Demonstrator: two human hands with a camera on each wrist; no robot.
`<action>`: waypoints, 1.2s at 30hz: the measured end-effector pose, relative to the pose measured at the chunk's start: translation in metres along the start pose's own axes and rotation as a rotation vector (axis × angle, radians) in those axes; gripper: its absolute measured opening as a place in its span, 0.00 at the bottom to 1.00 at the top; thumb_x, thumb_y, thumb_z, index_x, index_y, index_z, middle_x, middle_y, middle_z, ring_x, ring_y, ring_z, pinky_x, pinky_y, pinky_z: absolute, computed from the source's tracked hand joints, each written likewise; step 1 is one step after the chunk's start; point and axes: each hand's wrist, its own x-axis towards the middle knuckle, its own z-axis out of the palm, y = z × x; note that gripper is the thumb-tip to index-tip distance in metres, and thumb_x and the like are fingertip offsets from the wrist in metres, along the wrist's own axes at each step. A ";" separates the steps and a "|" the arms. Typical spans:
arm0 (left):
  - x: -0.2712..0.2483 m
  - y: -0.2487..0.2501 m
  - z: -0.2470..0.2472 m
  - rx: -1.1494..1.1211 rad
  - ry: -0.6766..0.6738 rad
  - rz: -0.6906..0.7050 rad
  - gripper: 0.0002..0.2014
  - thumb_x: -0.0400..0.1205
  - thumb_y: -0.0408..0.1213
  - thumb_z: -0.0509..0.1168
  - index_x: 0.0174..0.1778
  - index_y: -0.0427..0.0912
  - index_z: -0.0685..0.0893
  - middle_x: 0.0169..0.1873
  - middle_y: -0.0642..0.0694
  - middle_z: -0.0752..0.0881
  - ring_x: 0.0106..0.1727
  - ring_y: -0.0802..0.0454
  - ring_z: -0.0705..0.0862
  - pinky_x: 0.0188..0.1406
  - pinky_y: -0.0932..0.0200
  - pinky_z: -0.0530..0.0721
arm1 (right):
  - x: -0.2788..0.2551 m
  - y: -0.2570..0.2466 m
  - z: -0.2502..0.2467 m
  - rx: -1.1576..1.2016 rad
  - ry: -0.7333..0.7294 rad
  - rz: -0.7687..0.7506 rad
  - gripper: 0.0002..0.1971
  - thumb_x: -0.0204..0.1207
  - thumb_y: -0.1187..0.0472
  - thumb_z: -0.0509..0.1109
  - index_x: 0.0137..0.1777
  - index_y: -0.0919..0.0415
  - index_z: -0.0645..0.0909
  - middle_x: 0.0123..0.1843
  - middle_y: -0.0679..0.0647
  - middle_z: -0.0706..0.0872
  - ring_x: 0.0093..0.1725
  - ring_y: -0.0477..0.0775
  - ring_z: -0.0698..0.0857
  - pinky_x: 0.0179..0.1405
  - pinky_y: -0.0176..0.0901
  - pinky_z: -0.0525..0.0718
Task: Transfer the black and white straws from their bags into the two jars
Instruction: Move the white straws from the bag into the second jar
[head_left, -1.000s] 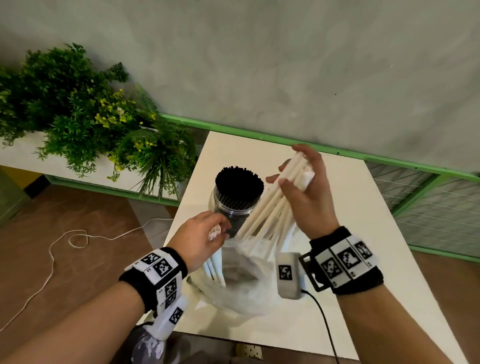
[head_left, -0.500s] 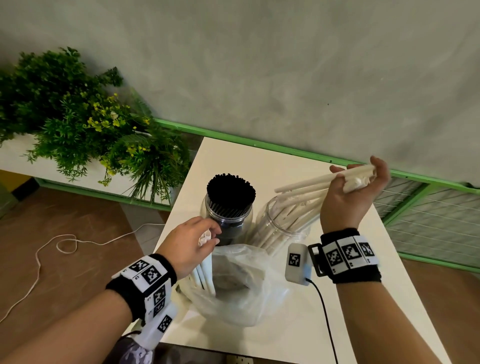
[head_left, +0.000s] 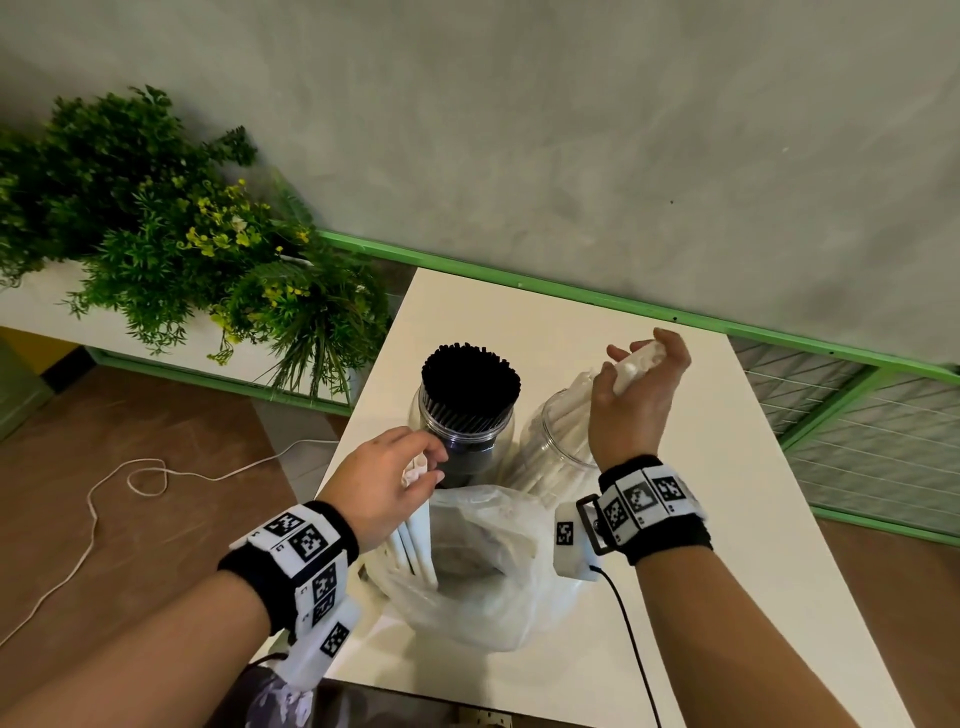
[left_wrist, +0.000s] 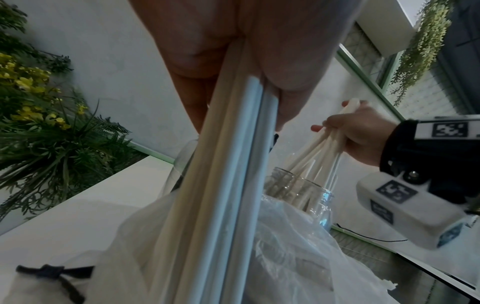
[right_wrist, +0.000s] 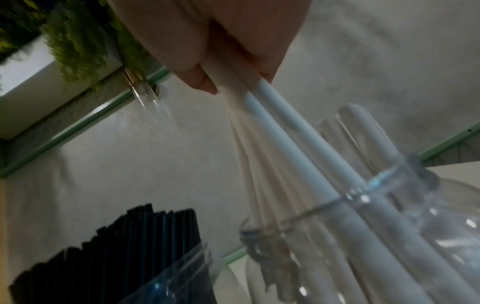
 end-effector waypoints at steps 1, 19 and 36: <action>0.000 0.000 0.000 -0.001 0.002 0.001 0.10 0.72 0.57 0.54 0.46 0.64 0.75 0.46 0.63 0.81 0.49 0.64 0.79 0.48 0.66 0.75 | -0.001 0.004 0.000 0.008 -0.023 0.039 0.24 0.77 0.74 0.61 0.67 0.52 0.61 0.56 0.44 0.73 0.58 0.47 0.85 0.57 0.33 0.80; 0.002 -0.004 0.002 -0.003 0.005 0.015 0.10 0.73 0.56 0.54 0.47 0.63 0.75 0.44 0.63 0.80 0.47 0.64 0.79 0.46 0.70 0.73 | 0.016 0.021 -0.049 -0.501 -0.424 0.093 0.14 0.80 0.60 0.69 0.63 0.60 0.74 0.43 0.48 0.82 0.45 0.57 0.82 0.42 0.43 0.73; 0.000 -0.002 0.001 0.021 -0.003 0.010 0.06 0.76 0.48 0.61 0.46 0.63 0.75 0.43 0.65 0.79 0.46 0.66 0.78 0.45 0.78 0.68 | 0.017 0.021 -0.064 -0.496 -0.552 0.040 0.17 0.64 0.68 0.82 0.49 0.54 0.83 0.46 0.55 0.81 0.41 0.56 0.82 0.38 0.24 0.75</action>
